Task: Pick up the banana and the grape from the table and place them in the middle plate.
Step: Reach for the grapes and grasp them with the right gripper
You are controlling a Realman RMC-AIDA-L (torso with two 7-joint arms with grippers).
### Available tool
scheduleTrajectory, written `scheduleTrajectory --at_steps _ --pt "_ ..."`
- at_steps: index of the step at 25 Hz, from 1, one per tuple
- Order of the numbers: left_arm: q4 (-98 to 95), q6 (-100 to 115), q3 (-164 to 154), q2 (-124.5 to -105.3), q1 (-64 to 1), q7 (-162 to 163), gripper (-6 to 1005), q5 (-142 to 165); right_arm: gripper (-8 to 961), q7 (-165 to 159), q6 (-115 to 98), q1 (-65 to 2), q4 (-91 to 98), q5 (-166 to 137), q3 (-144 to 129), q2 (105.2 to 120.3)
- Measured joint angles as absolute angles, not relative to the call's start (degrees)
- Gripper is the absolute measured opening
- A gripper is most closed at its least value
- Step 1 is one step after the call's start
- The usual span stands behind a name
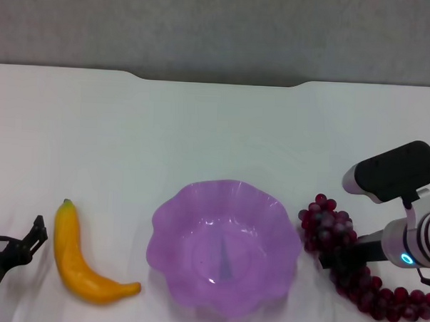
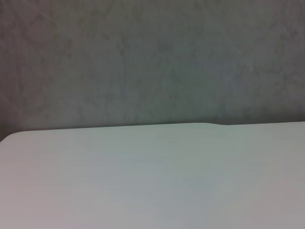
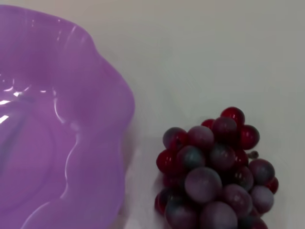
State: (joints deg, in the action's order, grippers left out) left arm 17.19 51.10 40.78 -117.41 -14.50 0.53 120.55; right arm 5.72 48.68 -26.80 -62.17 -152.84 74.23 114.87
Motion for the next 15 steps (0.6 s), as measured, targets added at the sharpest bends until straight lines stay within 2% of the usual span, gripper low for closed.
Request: scheduleTrajectory --at_steps 4,6,15 --pt "17.17 50.97 40.78 -117.45 -14.52 0.53 891 120.53 884 5.72 47.75 -26.81 -62.23 -152.95 74.09 114.84" --pt "17.16 50.97 40.78 -117.46 -14.52 0.53 891 120.51 778 5.72 47.69 -26.81 -62.32 -152.99 74.13 114.8" --pt "17.17 51.08 40.78 -117.47 -14.3 0.54 891 120.49 709 5.72 46.49 -26.45 -62.24 -154.71 73.96 114.78"
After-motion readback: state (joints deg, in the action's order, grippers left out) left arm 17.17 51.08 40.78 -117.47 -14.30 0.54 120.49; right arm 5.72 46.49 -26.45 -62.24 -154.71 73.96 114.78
